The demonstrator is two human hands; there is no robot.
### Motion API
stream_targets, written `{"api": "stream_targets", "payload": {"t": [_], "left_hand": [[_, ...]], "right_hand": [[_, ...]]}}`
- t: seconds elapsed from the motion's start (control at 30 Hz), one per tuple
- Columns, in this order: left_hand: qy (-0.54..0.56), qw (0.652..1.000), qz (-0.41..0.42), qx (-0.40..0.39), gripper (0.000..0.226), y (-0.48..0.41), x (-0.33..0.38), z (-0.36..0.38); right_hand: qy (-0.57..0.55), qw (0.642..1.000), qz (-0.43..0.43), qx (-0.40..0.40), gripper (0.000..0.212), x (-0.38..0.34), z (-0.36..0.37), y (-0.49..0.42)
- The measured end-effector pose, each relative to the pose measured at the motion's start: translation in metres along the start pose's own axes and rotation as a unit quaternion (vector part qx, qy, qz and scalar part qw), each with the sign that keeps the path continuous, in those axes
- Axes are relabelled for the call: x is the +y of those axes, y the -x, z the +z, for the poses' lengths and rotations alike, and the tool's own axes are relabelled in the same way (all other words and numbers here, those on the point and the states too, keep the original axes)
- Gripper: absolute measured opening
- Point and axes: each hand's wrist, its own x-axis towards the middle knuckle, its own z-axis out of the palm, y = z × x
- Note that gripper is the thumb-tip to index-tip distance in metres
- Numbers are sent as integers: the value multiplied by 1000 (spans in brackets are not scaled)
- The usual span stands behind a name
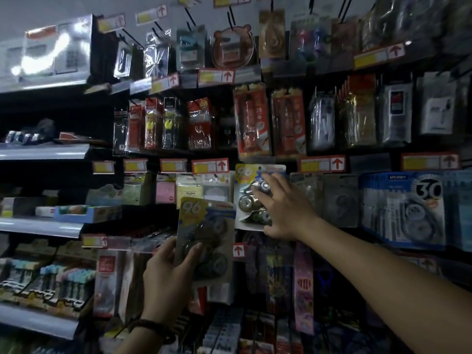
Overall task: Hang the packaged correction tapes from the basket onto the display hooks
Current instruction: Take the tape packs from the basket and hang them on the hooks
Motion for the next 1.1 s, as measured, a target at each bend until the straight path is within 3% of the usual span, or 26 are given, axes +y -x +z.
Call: {"api": "stream_targets", "payload": {"t": [0.3,0.57,0.77,0.83,0.93,1.0,1.1], "left_hand": [[27,1000,-5,-11,15,2,2,1],[48,999,-18,-14,16,-5,1,7],[97,993,-53,-26,14,-7,1,14],[119,990,-69,-27,14,-5,3,16],[135,987,-77,-34,13,-4,4,21],[136,987,-70,-39,12,-4,6,28],[131,988,-64,-45,14,-4,12,42]], "right_hand": [[-10,999,11,30,106,-3,-5,4],[32,997,16,-65,107,1,-1,-11],[40,995,31,-88,95,-2,13,-11],[2,998,18,-65,87,-7,11,-3],[-66,994,-55,74,75,-17,8,18],[-116,980,-99,128,82,-27,6,32],[-144,975,-133,101,110,-39,7,45]]}}
